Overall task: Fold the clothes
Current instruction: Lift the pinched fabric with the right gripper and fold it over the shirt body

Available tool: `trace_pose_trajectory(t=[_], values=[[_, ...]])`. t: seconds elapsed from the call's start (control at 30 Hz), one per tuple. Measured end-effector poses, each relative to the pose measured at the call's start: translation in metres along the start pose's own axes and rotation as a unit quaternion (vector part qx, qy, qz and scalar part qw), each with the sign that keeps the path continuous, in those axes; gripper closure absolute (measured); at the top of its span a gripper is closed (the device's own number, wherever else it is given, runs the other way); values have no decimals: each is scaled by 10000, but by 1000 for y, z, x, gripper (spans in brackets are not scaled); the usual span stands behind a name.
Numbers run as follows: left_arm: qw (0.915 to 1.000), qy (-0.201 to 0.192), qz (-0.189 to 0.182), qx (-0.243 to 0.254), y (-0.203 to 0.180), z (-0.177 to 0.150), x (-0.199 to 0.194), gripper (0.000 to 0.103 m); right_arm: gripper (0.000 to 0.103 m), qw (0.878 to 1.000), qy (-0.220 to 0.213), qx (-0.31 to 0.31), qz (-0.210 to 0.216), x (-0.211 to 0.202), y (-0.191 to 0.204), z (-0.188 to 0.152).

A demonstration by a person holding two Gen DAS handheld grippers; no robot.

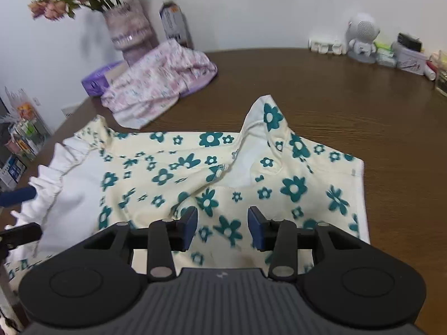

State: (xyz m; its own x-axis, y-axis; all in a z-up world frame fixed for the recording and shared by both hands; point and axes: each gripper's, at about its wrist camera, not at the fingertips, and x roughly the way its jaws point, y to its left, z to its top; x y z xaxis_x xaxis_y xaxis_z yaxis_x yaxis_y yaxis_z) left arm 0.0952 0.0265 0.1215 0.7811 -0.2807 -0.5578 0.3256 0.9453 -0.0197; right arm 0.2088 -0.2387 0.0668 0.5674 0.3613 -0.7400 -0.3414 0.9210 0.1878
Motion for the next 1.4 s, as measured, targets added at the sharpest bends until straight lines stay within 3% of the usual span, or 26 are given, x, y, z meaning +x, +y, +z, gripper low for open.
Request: trace_pose_trajectory(t=[0.2,0.3,0.37,0.43,0.6,0.8,0.9,0.97,1.07,1.17,1.2,1.23,1.27,1.4], values=[[9979,517,203,-345,20,18,47,31,60,9988,418,-135,-220,36,-3,16],[9958,704,287,-508,31,21,70,31,64,9976,509,-360,-316,44,1,15],[9945,794,337,-586,37,23,84,31,100,9964,460,-553,-443,44,5,14],[9934,871,369,-648,42,21,95,31,102,9970,461,-512,-359,43,0,15],[9901,1086,417,-782,49,11,113,31,103,9977,401,-407,-354,38,-15,20],[9900,1024,420,-879,53,5,111,31,102,9984,311,-262,-396,31,-33,25],[9917,828,295,-938,55,10,105,31,90,9996,143,-49,-249,21,-43,27],[9928,690,192,-961,55,15,103,31,76,9993,28,118,-342,19,-51,30],[9937,673,156,-884,50,19,112,31,73,9986,178,272,-419,29,-59,30],[9935,780,192,-802,45,16,123,31,70,9978,237,-46,-616,37,-50,25],[9935,801,199,-790,44,14,125,31,73,9972,256,-152,-682,40,-47,23],[9936,793,205,-782,45,11,126,32,92,9965,274,-259,-748,43,-44,21],[9937,785,210,-775,46,9,127,32,101,9964,248,-278,-760,42,-44,21],[9932,617,5,-984,53,6,118,34,102,9964,82,-291,-789,34,-50,22]])
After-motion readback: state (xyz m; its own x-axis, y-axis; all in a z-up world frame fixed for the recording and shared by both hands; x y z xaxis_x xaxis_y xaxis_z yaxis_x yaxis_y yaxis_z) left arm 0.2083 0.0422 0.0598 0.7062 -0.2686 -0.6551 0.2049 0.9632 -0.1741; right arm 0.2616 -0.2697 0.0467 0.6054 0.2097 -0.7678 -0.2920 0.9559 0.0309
